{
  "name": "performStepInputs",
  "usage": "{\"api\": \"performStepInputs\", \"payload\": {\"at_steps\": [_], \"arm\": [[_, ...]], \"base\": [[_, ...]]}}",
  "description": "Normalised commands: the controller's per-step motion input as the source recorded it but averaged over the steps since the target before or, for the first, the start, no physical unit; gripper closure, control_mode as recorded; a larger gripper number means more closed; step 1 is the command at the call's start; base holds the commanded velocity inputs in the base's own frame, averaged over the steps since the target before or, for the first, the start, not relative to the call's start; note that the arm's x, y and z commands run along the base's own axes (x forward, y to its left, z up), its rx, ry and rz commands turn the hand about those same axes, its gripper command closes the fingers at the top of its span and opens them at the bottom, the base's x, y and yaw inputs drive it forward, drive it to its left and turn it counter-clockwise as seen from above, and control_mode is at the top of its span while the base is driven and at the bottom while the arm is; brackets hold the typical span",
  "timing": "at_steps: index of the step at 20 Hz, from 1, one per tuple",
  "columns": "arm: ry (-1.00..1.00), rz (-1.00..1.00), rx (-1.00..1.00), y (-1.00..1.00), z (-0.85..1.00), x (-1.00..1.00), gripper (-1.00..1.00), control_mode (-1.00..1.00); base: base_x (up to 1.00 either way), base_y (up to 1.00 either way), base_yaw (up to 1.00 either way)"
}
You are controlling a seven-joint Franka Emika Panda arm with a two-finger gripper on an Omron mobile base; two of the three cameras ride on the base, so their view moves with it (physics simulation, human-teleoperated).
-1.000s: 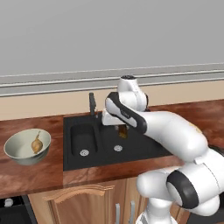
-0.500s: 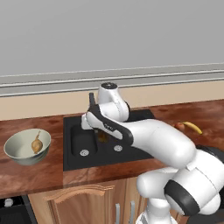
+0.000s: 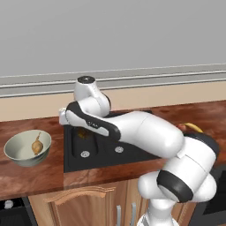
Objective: There is a mixed pile of frozen fruits and vegetables on the counter. Locate all the frozen vegetables and place the items in a bowl on the counter. Take all the frozen fruits and defrost them in a running sink.
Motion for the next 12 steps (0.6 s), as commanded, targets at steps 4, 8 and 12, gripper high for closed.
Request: {"api": "performStepInputs", "payload": {"at_steps": [4, 8, 12], "arm": [[0.0, -0.01, -0.02, 0.88, 0.23, 0.09, 1.0, -1.0], [0.0, -0.03, -0.02, 0.9, 0.06, 0.12, 1.0, -1.0], [0.0, -0.04, -0.01, 0.89, 0.0, 0.15, 1.0, -1.0]], "base": [[0.0, 0.0, 0.0], [0.0, 0.0, 0.0], [0.0, 0.0, 0.0]]}}
